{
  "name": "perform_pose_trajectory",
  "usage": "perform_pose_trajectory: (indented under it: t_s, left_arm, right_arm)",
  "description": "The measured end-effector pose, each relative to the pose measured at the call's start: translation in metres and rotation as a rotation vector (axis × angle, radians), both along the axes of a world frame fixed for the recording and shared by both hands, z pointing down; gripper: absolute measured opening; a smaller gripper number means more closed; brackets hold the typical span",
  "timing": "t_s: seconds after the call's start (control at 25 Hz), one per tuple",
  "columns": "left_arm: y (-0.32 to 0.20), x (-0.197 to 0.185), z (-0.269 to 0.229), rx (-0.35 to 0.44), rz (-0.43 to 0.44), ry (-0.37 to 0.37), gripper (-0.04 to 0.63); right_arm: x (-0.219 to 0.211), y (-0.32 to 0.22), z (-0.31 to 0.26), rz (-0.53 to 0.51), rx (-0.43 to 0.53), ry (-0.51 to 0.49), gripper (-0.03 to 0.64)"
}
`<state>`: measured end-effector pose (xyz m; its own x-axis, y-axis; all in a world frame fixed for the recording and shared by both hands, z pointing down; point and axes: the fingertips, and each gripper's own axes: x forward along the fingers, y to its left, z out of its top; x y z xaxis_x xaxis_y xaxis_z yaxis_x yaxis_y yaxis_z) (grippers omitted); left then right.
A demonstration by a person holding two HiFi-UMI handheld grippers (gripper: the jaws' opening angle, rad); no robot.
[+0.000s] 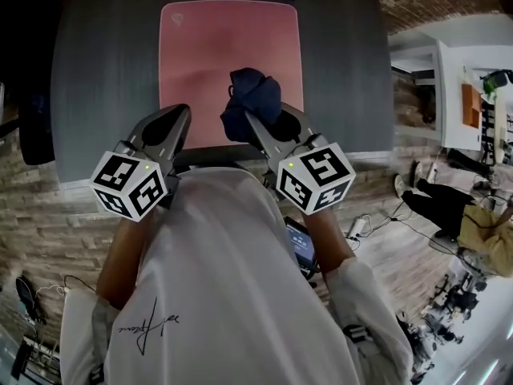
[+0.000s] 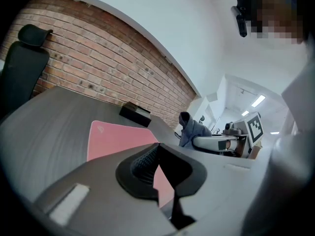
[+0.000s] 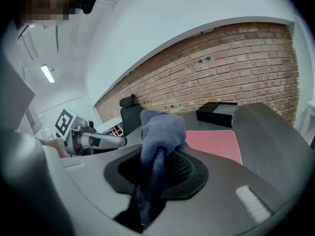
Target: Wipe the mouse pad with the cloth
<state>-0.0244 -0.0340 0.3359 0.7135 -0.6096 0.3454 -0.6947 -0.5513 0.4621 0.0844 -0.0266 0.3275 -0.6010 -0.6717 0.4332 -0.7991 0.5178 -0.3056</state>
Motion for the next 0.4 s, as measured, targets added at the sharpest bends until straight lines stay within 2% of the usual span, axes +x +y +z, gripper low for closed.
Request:
perform_pose_trajectory:
  t_s: [0.4]
  left_arm:
    - [-0.004, -0.001, -0.001, -0.002, -0.007, 0.012, 0.009]
  right_arm:
    - [0.001, -0.004, -0.016, 0.013, 0.031, -0.007, 0.094]
